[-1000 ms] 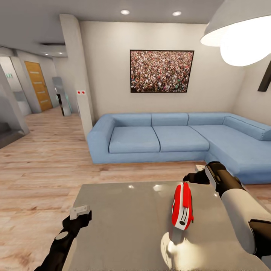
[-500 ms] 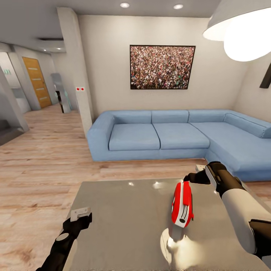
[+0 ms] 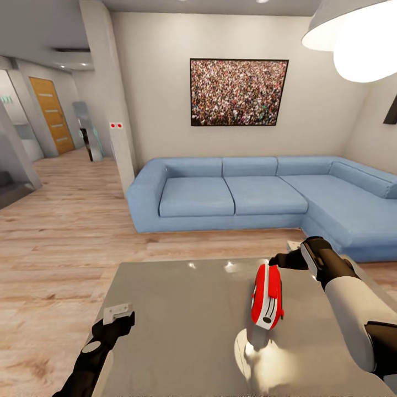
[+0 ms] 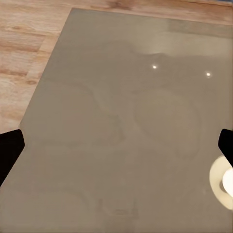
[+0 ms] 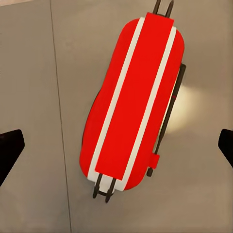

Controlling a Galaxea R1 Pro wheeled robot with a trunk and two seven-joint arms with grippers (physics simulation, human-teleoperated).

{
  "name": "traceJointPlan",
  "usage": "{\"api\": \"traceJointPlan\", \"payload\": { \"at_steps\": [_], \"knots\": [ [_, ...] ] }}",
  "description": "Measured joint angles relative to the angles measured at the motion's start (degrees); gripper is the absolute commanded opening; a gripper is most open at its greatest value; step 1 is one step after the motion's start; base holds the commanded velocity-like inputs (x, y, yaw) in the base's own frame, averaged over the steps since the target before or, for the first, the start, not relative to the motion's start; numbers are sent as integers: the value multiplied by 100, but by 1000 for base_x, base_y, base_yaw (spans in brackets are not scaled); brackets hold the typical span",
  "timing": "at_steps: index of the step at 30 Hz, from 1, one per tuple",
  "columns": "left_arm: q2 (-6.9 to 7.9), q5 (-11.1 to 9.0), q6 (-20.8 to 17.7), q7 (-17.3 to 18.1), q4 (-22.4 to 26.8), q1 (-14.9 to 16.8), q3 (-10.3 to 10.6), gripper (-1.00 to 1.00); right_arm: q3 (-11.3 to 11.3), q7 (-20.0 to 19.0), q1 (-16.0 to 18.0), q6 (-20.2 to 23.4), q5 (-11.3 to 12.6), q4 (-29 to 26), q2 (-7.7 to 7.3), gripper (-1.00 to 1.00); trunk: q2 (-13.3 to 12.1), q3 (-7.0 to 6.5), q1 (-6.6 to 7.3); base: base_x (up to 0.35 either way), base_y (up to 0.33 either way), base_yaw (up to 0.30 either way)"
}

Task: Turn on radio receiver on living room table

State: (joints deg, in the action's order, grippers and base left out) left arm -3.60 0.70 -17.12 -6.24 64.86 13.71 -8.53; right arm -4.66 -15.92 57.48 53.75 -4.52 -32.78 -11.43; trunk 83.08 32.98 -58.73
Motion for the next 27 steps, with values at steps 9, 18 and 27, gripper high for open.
{"api": "traceJointPlan", "payload": {
  "at_steps": [9,18,27],
  "knots": [
    [6,1,2,0,0,0,0,100,24,-7,0,-466,12,83,17,100,0,83,0,0,0,0],
    [9,2,1,0,0,0,0,100,26,-7,-1,-488,12,103,18,100,0,167,0,0,0,0],
    [16,9,3,0,0,0,0,100,33,-7,0,-488,12,142,22,100,0,251,0,0,0,0]
  ]
}}
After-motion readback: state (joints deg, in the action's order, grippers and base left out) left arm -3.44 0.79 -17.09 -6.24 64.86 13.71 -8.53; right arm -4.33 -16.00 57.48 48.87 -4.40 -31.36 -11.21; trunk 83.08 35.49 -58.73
